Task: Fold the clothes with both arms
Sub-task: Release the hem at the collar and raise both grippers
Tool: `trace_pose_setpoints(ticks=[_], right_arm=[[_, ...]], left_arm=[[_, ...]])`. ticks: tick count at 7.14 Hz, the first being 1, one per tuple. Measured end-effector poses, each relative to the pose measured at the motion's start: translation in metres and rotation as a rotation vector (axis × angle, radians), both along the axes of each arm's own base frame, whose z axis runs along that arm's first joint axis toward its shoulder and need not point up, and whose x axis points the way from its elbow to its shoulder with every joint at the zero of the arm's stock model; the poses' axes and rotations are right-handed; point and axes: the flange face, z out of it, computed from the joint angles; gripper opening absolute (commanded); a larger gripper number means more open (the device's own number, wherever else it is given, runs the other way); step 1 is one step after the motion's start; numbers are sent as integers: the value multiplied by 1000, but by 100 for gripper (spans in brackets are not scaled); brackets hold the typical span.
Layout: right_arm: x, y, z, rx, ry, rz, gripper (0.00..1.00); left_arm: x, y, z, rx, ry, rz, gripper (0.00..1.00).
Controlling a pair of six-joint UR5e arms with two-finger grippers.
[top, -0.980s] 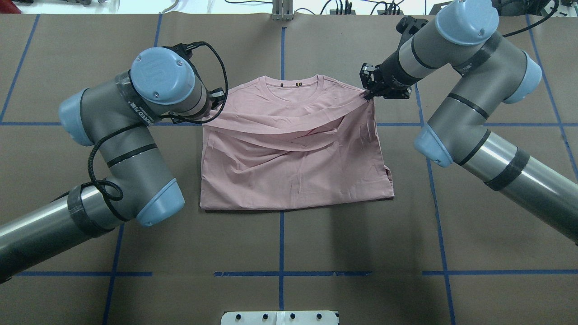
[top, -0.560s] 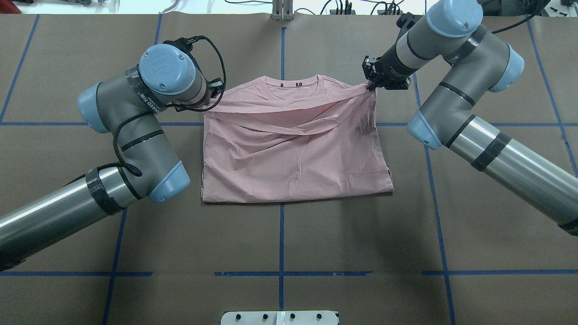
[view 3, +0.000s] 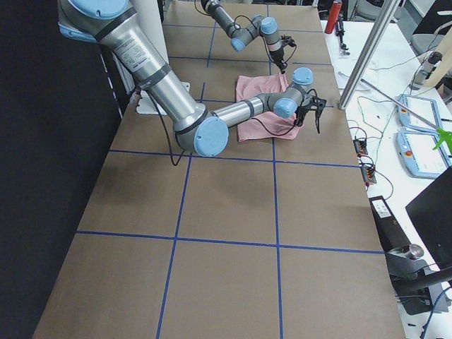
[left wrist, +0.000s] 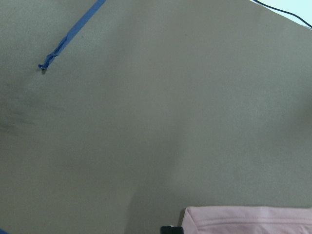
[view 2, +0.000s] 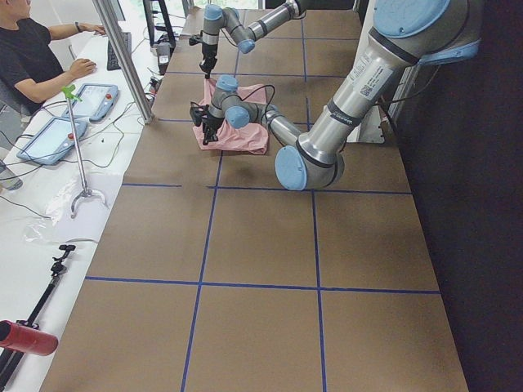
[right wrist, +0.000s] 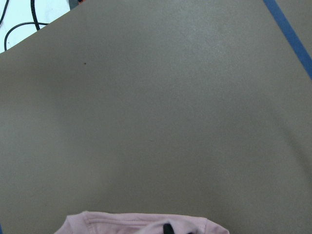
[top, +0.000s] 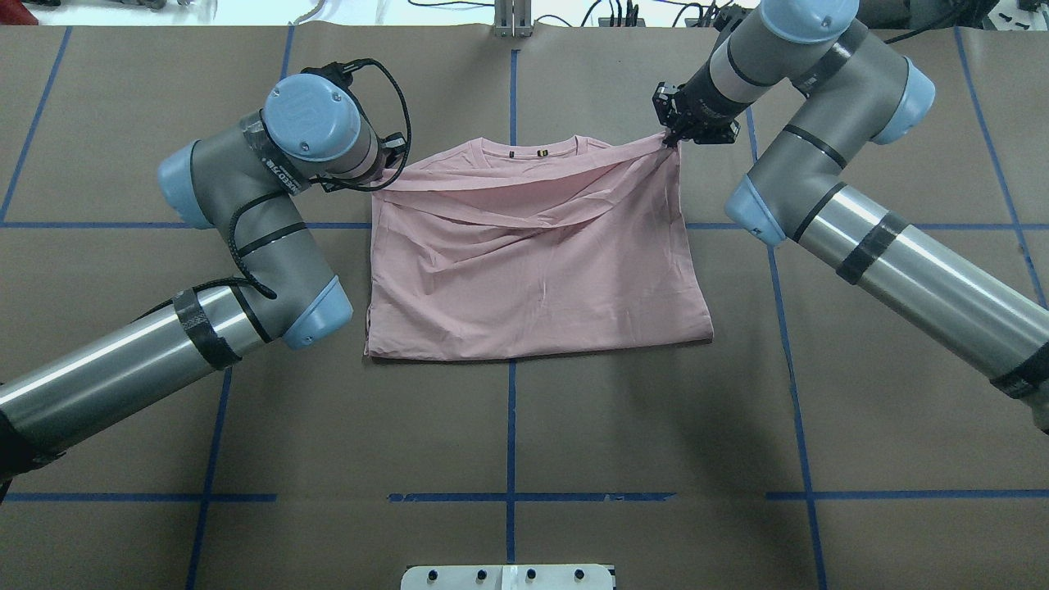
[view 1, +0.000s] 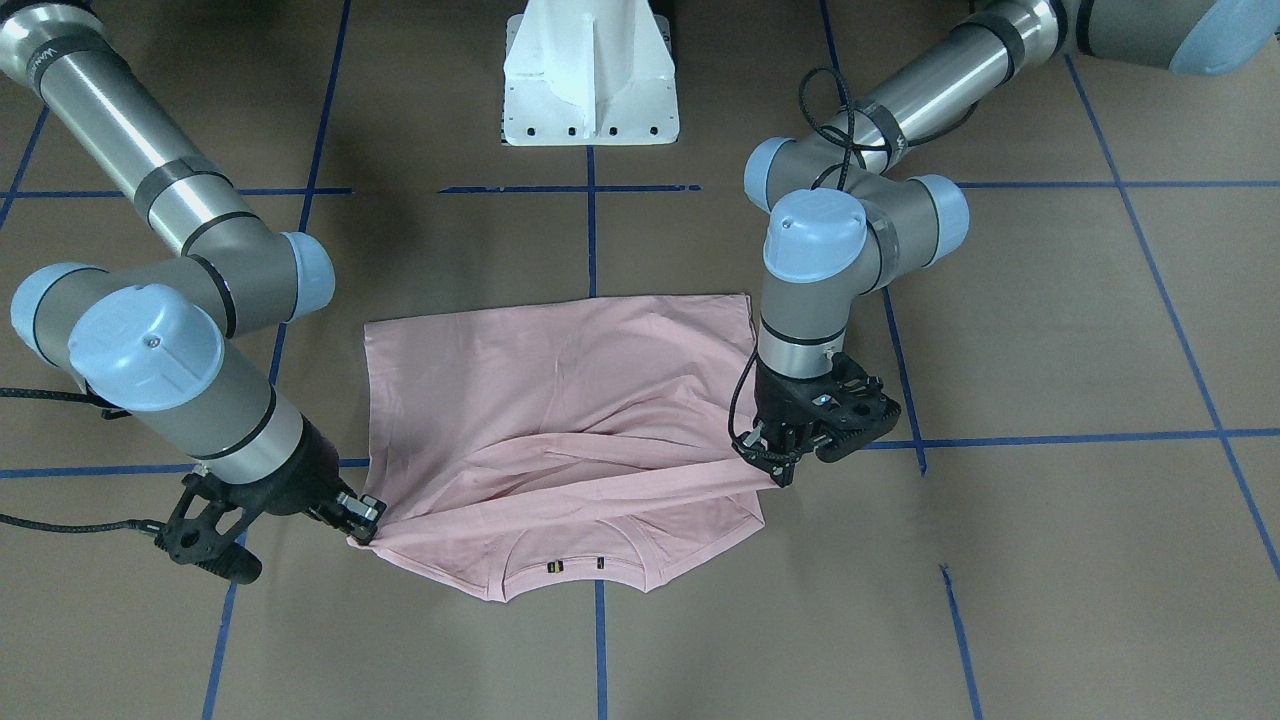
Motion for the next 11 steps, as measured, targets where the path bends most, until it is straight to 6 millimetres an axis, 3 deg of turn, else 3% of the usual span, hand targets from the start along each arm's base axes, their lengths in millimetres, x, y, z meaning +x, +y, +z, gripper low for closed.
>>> trace_pose_setpoints(ticks=[3, 4, 5, 6, 7, 9, 11], right_arm=[[-4, -4, -2, 0, 7, 4, 0], [-7, -2, -6, 6, 3, 0, 15], [-11, 2, -9, 11, -3, -8, 99], [-16, 6, -11, 24, -11, -17, 100], [-19, 11, -6, 51, -19, -29, 100], [-7, 13, 11, 119, -12, -72, 100], [10, 39, 16, 143, -35, -99, 100]], left_arm=[[1, -4, 2, 0, 0, -3, 0], [3, -5, -8, 7, 9, -3, 2], [4, -6, -17, 14, 18, -2, 73], [5, -6, -21, 18, 21, -1, 100], [5, -7, -22, 25, 17, 7, 100], [2, -9, -22, 47, 0, 29, 100], [-7, -10, -28, 66, 1, 39, 100]])
